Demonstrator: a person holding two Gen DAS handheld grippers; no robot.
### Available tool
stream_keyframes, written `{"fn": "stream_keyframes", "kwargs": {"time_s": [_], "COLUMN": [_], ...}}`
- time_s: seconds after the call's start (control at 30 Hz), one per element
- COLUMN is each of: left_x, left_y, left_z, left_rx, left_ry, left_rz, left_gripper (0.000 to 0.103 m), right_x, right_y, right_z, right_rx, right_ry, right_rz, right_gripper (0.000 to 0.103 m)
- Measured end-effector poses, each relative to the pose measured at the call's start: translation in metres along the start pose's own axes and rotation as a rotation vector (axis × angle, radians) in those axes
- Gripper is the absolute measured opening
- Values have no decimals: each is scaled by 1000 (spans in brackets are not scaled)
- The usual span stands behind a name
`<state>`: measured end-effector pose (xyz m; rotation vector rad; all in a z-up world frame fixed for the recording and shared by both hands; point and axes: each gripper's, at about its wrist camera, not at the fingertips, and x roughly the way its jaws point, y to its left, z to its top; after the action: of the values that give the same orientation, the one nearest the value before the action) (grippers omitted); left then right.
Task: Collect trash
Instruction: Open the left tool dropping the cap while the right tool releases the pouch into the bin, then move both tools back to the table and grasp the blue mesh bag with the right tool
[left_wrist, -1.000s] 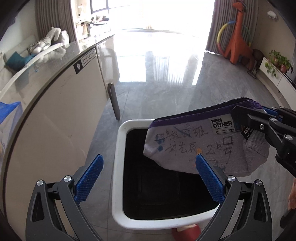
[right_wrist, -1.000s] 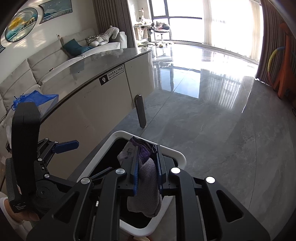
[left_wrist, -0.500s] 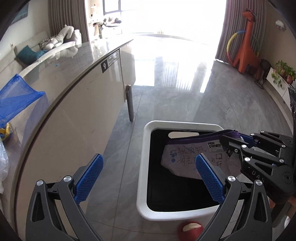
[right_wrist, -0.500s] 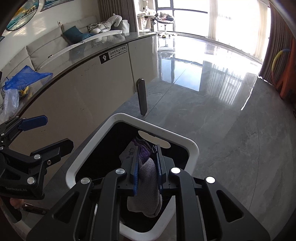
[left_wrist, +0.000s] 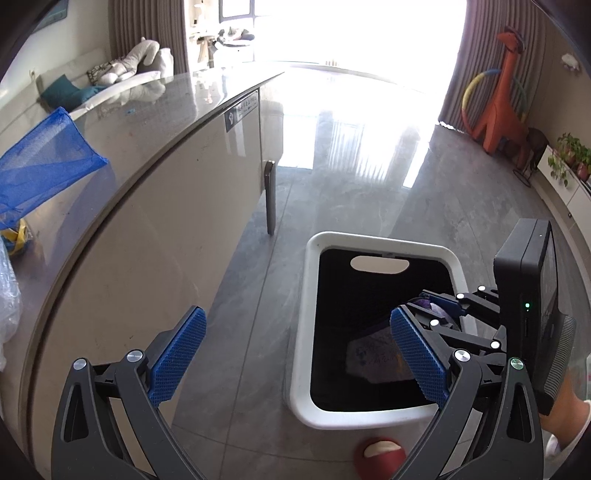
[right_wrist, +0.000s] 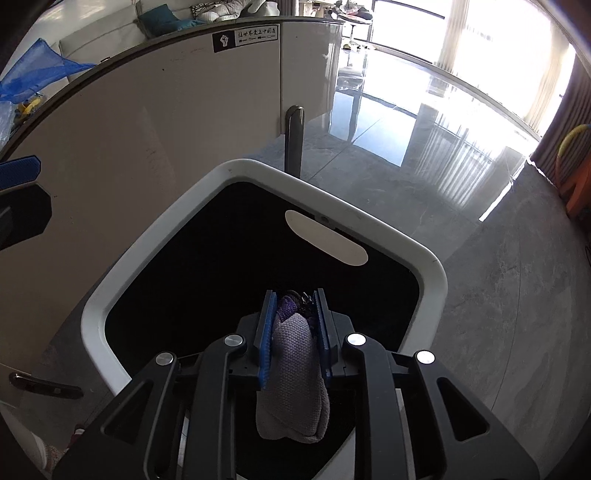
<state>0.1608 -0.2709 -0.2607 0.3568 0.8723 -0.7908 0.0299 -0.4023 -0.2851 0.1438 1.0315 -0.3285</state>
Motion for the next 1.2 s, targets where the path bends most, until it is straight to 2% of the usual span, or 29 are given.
{"fn": "stream_keyframes", "kwargs": {"time_s": [0.03,0.07,0.1,0.17,0.2,0.27,0.6,0.8,0.9,1.2], "left_x": [0,0,0,3,4,6,-2,-24,-45,-111], "left_y": [1,1,1,0,0,0,3,17,33,85], "left_z": [0,0,0,0,-1,-1,-1,0,-1,3], "left_rx": [2,5,9,14,13,10,13,-26,-62,-154], "left_ry": [0,-1,-2,1,5,10,-10,-43,-70,-180], "left_rz": [0,1,3,10,8,5,4,22,46,182], "left_gripper": [98,98,98,98,98,98,98,98,98,98], "right_x": [1,0,-3,-17,-23,-24,-35,-66,-88,-132], "right_y": [1,1,2,4,5,5,5,12,23,84], "right_z": [-2,-3,-4,-7,-6,-3,3,19,31,71], "right_rx": [-5,-7,-5,-9,-18,-29,-28,-38,-55,-184], "right_ry": [5,-2,-21,-122,-152,-145,-166,-232,-291,-433], "right_rz": [3,9,5,-58,-75,-52,-45,-28,4,90], "right_gripper": [32,47,80,99,99,99,99,99,99,99]}}
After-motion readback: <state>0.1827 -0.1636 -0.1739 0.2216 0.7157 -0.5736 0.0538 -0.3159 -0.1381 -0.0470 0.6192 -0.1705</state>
